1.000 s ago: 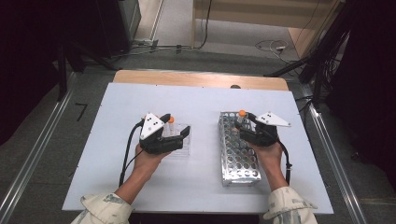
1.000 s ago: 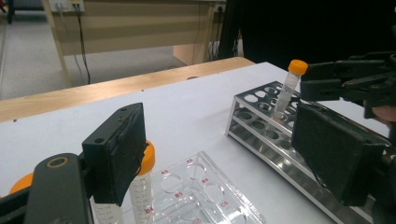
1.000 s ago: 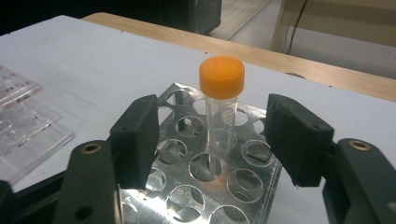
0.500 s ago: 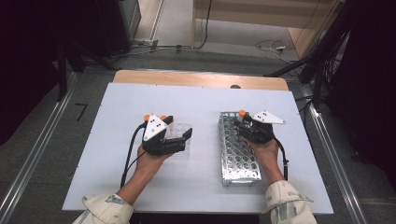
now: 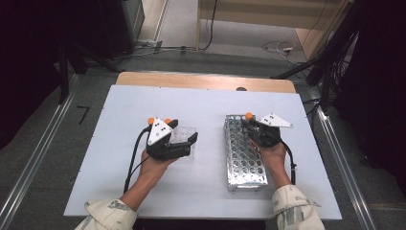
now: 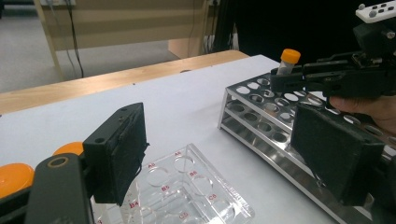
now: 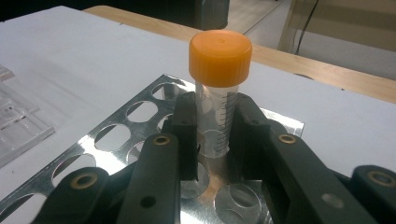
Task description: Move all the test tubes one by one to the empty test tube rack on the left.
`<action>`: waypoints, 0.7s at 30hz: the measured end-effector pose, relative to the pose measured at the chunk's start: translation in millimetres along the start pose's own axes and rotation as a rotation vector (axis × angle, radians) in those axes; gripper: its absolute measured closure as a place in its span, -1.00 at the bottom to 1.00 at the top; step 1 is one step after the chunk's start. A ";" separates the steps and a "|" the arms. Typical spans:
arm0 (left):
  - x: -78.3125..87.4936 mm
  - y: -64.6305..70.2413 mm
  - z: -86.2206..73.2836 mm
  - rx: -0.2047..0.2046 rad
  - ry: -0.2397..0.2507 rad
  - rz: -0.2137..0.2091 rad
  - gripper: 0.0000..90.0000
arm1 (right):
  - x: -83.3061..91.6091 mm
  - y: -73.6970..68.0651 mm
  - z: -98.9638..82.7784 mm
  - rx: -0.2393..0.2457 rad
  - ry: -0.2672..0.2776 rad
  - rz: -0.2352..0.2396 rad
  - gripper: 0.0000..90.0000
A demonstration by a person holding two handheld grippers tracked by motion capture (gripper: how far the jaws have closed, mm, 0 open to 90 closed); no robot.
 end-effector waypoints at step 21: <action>-0.6 1.8 -1.3 0.002 -0.005 -0.008 -0.58 | 10.2 0.9 12.3 -0.008 0.049 -0.017 0.59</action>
Point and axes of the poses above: each handheld gripper's, and its own axes: x roughly backward along the jaws, z roughly out of its top, y roughly to its right, the point moved 10 cm from there along -x, roughly forward along the jaws, and after that the axes turned 4 degrees about -y, right-handed, at the moved point
